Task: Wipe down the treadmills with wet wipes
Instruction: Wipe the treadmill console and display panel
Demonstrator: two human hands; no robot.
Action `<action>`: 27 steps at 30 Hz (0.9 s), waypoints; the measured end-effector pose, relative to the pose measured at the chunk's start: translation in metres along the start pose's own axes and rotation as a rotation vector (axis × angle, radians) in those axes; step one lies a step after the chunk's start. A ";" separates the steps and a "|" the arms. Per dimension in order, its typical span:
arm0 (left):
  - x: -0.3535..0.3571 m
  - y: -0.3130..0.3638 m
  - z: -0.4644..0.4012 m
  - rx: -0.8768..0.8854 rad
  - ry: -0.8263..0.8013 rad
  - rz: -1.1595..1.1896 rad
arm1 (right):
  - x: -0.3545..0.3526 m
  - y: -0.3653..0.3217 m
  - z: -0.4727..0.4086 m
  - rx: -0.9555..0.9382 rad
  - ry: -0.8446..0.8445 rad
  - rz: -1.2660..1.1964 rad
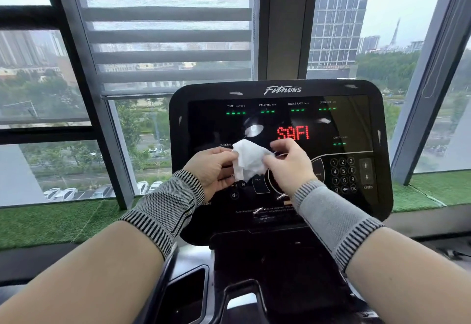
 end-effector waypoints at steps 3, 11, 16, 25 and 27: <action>0.004 0.002 0.000 0.010 -0.028 -0.056 | 0.005 -0.037 0.019 -0.451 0.088 0.297; 0.003 0.005 0.003 0.008 -0.091 -0.257 | 0.016 -0.020 0.009 -0.209 -0.184 -0.083; -0.014 0.015 -0.001 0.072 0.084 -0.222 | 0.014 -0.008 0.002 0.033 -0.229 -0.452; 0.021 -0.007 0.012 -0.163 -0.244 -0.099 | 0.026 -0.020 0.006 0.040 -0.432 -0.494; 0.020 -0.009 0.011 -0.156 -0.251 -0.121 | 0.017 -0.015 -0.001 0.045 -0.317 -0.438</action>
Point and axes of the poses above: each hand's wrist, its own z-axis away from the middle knuckle, its own x-axis out of the palm, y = z × x, the point moved 9 cm from there along -z, towards the middle knuckle, and after that the axes turned 12 degrees about z, right-handed, at the moved point
